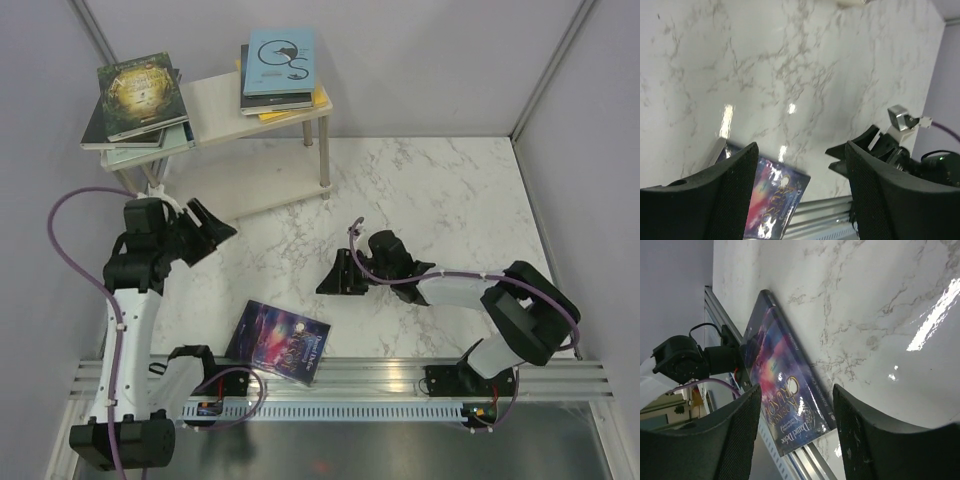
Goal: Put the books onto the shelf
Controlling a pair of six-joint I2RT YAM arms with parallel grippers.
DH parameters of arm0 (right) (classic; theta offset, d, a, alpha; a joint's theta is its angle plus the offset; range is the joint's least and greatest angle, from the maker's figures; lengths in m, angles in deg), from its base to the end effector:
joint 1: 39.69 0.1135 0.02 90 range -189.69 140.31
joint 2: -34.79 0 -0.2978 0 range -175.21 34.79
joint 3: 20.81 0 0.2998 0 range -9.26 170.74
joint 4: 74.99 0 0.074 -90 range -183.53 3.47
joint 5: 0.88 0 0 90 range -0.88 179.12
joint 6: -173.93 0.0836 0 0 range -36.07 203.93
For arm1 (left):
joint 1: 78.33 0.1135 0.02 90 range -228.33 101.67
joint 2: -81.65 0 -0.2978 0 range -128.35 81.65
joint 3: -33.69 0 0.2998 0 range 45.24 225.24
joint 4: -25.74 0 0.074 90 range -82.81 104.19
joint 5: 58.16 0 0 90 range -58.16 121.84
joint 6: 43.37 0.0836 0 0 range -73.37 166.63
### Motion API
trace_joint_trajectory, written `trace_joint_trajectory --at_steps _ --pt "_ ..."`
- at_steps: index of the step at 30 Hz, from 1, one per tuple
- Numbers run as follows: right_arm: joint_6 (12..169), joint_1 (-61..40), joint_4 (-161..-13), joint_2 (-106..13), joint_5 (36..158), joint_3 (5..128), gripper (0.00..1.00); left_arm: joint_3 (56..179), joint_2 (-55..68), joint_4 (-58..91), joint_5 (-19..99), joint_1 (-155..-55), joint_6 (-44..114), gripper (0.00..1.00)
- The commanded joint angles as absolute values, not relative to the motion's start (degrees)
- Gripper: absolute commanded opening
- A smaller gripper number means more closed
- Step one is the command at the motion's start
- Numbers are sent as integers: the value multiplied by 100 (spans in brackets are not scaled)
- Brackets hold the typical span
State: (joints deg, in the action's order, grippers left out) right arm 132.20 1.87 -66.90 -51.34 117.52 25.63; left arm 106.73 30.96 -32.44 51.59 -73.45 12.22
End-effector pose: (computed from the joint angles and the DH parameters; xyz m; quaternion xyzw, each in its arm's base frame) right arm 0.2402 0.2661 0.1419 -0.0699 0.8518 0.4856 0.1837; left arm 0.2340 -0.0084 0.3685 -0.2213 0.8523 -0.2620 0.3948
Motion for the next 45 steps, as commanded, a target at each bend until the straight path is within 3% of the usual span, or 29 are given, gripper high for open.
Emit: trace_joint_trajectory --at_steps 1,6,14,29,37,45 --pt "13262 346 -6534 -5406 11629 2747 63 10036 3472 -3010 5126 -7709 1288 73" --pt "13305 610 -7458 -5214 10776 2537 61 8841 3428 -2669 5417 -7772 1341 73" --pt "13955 1198 -7792 -4915 10257 2133 60 8392 2832 -2000 5285 -8088 946 72" --pt "14914 2025 -7010 -5793 10731 2281 59 7679 1670 -1077 4942 -8158 541 68" --pt "14537 1824 -7353 -6468 10669 3194 58 7197 1521 -586 5118 -8378 357 68" --pt "14431 586 -6932 -7540 11275 4405 55 7002 1319 -269 5197 -8440 313 67"
